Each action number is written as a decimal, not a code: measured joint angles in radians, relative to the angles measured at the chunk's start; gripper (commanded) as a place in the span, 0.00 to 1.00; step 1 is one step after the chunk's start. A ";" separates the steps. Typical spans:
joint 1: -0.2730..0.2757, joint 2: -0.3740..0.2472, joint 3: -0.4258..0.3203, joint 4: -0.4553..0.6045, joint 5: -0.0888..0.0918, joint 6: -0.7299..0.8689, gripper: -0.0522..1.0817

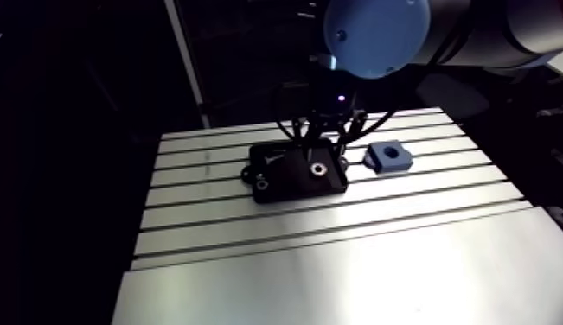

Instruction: Pick up the bearing and press it into the housing until flush.

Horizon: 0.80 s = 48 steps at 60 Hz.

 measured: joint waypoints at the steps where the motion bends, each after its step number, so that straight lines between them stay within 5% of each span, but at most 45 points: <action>1: 0.000 0.002 0.001 -0.003 0.000 0.000 0.31; 48: 0.002 0.043 0.025 -0.079 0.012 -0.006 0.31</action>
